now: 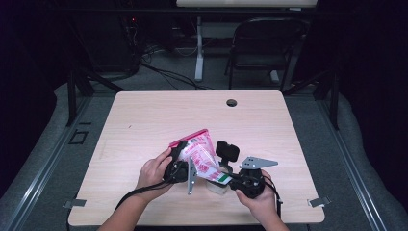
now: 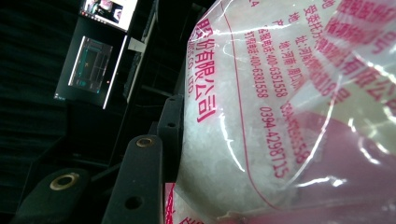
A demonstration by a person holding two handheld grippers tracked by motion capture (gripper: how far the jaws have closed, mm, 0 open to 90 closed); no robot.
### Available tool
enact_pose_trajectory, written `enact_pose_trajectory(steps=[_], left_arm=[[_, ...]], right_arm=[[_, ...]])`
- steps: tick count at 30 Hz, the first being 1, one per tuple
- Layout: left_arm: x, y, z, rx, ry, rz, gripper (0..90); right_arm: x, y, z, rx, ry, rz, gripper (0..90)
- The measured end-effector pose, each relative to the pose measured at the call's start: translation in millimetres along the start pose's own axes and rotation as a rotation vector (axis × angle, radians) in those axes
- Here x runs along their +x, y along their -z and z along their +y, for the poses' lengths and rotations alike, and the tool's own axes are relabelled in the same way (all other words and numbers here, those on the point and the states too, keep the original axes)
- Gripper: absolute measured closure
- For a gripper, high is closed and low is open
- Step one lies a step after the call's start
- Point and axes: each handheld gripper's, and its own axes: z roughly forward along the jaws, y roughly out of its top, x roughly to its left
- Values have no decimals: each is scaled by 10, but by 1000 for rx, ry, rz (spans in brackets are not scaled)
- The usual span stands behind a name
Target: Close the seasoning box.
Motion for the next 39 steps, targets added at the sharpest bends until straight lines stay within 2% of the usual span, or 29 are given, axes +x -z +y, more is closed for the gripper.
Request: enact_pose_trajectory(steps=[39], left_arm=[[28,49,56,-6,-18,31,645]], right_arm=[[-44,-35,-18,16,-15,-21,899]])
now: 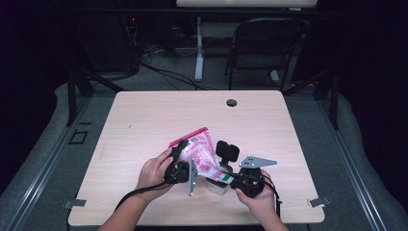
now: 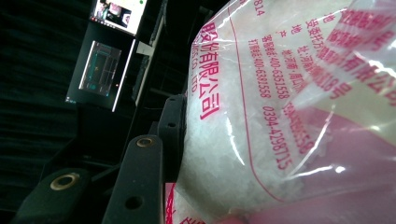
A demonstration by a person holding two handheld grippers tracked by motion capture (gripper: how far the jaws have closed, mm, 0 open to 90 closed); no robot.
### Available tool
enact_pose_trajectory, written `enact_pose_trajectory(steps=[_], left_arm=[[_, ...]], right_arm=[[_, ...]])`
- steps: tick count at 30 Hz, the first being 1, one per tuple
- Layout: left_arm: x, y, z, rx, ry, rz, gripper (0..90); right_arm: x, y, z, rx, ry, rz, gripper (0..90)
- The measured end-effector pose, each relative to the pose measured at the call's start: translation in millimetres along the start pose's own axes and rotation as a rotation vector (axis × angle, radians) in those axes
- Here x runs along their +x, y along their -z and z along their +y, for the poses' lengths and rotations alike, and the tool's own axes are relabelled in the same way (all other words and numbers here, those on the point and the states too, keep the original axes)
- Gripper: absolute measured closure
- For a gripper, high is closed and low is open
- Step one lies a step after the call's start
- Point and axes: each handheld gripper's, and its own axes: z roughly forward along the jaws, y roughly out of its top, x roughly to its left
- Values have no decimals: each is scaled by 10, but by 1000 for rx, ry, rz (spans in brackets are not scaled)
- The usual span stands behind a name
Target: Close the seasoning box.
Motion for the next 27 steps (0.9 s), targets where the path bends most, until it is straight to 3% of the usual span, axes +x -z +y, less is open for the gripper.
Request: enact_pose_trajectory(steps=[27], left_arm=[[10,31,35,-12,-7,14,646]], right_arm=[[-14,-21,-9,12,7,-31,900]])
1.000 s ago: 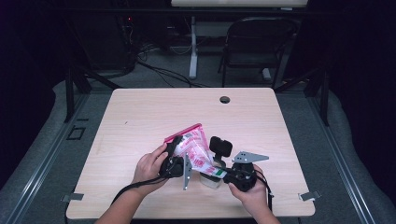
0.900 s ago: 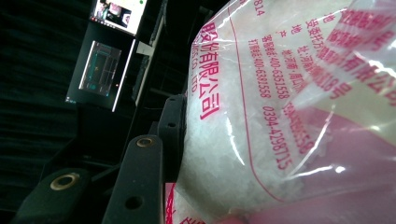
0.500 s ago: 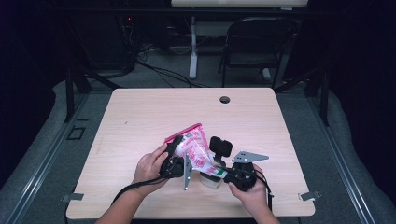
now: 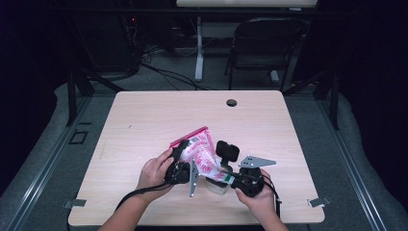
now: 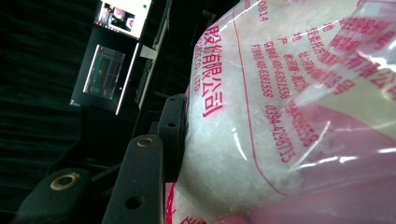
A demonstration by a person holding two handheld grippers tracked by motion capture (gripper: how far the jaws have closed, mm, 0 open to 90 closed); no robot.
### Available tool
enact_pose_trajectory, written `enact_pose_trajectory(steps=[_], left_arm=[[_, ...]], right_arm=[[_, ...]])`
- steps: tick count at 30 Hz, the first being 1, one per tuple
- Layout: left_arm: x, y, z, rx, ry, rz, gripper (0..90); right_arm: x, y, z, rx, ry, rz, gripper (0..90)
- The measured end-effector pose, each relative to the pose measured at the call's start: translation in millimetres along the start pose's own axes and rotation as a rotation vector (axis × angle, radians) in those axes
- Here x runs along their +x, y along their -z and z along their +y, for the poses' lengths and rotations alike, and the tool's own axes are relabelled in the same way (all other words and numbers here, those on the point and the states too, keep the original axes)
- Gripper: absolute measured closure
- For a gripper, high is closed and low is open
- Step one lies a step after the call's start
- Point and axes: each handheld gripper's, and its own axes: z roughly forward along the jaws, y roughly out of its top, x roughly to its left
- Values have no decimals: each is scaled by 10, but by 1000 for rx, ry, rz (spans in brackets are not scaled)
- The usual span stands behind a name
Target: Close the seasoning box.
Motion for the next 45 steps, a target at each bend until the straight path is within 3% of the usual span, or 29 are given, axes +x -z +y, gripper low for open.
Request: enact_pose_trajectory(steps=[23,45], left_arm=[[5,47,33,-13,-27,33,646],[18,67,48,-14,-33,38,647]], right_arm=[[1,1,-15,5,12,-4,899],[2,-9,-15,4,9,-4,900]])
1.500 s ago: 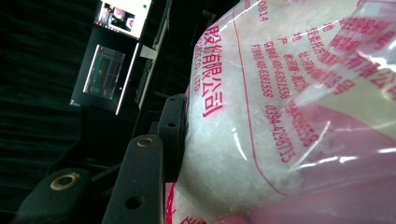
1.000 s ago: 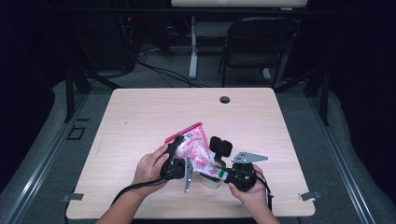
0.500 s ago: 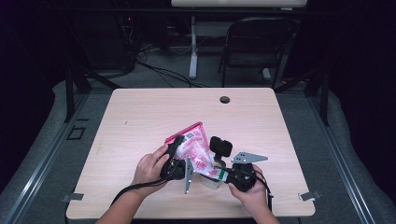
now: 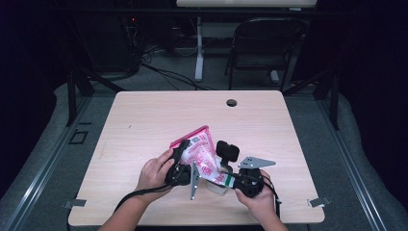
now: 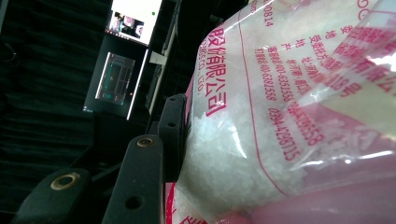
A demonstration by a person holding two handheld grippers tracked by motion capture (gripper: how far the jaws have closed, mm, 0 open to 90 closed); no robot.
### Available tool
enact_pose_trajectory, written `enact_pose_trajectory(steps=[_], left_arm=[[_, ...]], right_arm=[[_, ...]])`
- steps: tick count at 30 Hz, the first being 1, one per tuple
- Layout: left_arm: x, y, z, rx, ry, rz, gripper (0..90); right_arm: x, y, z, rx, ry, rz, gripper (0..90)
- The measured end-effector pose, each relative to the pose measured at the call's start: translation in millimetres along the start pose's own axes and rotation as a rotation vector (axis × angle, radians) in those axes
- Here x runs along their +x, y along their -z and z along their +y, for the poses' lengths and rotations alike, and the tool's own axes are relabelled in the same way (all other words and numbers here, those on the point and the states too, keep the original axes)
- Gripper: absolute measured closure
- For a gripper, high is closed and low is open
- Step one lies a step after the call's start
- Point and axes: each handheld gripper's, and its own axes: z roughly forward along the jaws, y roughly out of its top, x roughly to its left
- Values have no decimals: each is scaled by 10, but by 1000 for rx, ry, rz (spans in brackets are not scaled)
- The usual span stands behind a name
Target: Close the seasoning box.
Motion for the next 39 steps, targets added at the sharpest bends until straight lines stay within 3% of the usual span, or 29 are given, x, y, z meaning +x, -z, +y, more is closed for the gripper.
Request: enact_pose_trajectory(steps=[39], left_arm=[[38,37,33,-9,-9,20,647]], right_arm=[[4,-22,4,-6,-4,-3,900]])
